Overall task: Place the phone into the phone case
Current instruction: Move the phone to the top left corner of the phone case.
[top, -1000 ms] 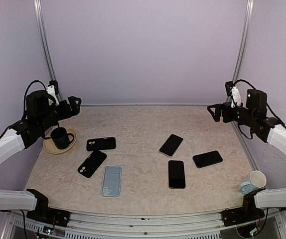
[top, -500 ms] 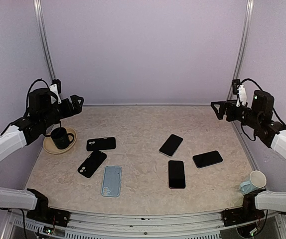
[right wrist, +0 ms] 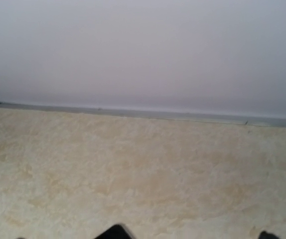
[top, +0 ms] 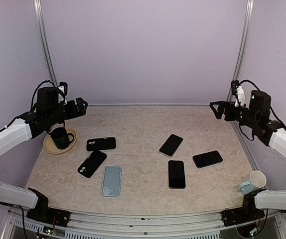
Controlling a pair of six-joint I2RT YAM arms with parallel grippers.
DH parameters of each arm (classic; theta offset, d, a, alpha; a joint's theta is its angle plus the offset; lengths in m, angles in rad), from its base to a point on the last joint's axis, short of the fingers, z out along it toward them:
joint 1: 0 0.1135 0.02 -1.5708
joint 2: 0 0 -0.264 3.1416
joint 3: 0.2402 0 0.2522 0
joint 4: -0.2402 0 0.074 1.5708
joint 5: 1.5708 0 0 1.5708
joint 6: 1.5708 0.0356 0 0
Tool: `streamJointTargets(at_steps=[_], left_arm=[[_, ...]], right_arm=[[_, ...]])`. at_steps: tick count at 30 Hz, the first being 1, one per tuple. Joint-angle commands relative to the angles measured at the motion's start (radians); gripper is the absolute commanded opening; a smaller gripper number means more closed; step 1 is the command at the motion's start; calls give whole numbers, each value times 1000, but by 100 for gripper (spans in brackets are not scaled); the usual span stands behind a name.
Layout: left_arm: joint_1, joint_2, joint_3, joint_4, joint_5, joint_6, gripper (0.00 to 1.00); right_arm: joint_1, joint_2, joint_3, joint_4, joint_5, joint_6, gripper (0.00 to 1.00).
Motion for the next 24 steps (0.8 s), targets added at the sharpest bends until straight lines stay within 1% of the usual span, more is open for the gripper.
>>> streamJointTargets(at_steps=[1, 9, 15, 20, 24], left_arm=[[-14, 27, 37, -57, -5, -2, 99], [-33, 105, 68, -119, 10, 17, 99], [-62, 149, 86, -154, 22, 27, 99], [-75, 168, 75, -162, 29, 25, 99], [-77, 192, 79, -170, 45, 21, 99]], right_arm=[[-15, 64, 41, -59, -39, 7, 100], [-4, 121, 31, -71, -52, -12, 100], [21, 175, 57, -109, -41, -30, 100], [61, 231, 82, -142, 7, -48, 100], [107, 286, 116, -173, 74, -74, 100]])
